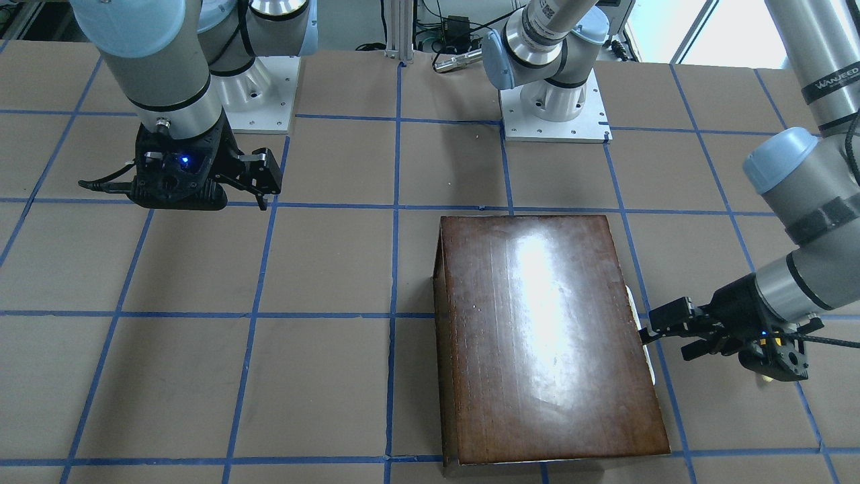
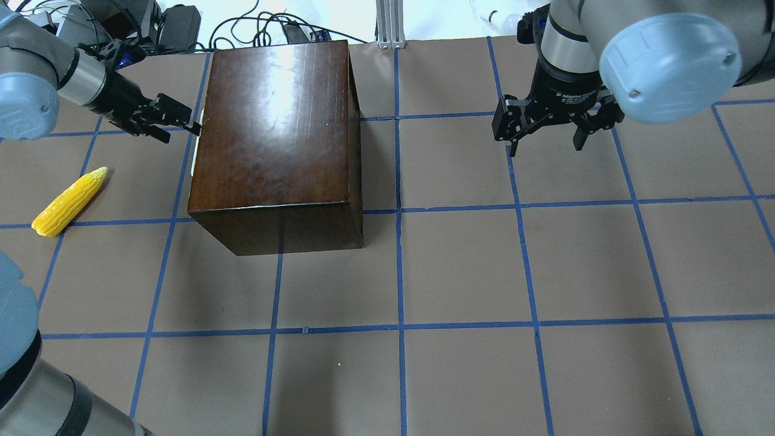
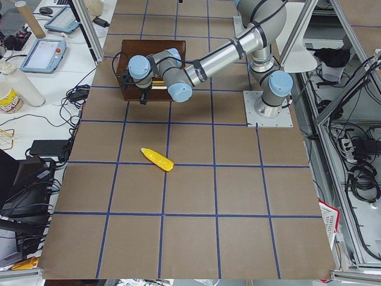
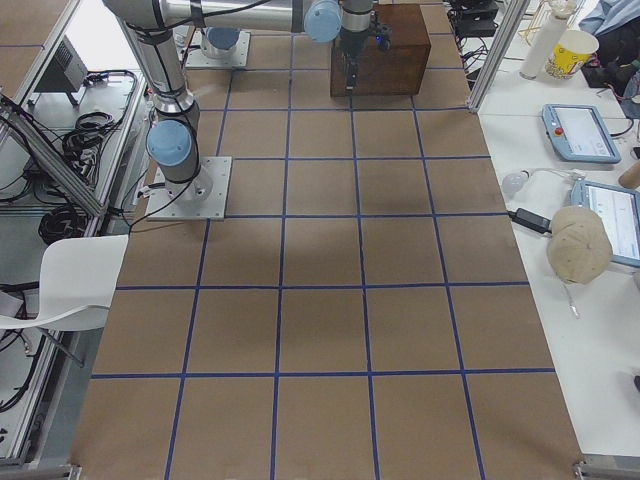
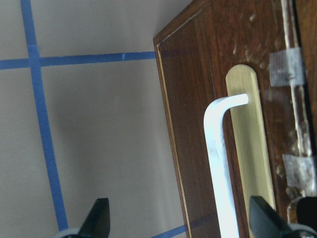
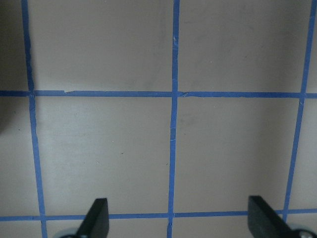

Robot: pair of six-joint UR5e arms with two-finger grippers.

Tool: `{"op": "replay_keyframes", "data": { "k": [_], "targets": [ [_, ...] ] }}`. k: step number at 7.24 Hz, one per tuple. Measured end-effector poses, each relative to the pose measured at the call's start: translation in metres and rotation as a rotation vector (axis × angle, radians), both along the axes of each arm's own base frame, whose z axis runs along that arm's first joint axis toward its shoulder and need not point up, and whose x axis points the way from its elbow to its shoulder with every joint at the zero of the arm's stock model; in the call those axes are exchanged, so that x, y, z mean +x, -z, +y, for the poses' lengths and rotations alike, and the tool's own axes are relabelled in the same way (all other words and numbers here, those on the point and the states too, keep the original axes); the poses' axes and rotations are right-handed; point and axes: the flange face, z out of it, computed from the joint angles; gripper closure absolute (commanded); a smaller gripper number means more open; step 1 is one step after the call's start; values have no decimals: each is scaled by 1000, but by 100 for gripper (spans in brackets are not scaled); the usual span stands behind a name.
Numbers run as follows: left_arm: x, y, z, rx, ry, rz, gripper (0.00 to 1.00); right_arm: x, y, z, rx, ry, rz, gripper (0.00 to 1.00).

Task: Open drawer and put corn inside
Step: 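Hook the left gripper onto the white drawer handle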

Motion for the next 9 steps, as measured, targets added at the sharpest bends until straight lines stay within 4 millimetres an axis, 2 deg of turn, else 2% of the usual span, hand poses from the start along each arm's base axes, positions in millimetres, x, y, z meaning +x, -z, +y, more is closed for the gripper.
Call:
{"op": "replay_keyframes", "data": {
  "k": [6, 9],
  "targets": [
    [-2, 28, -4, 29, 21, 28, 0, 0, 0, 0, 0, 0, 1, 0],
    [4, 29, -7, 16, 48, 16, 0, 0, 0, 0, -1, 0, 1, 0]
  ]
}}
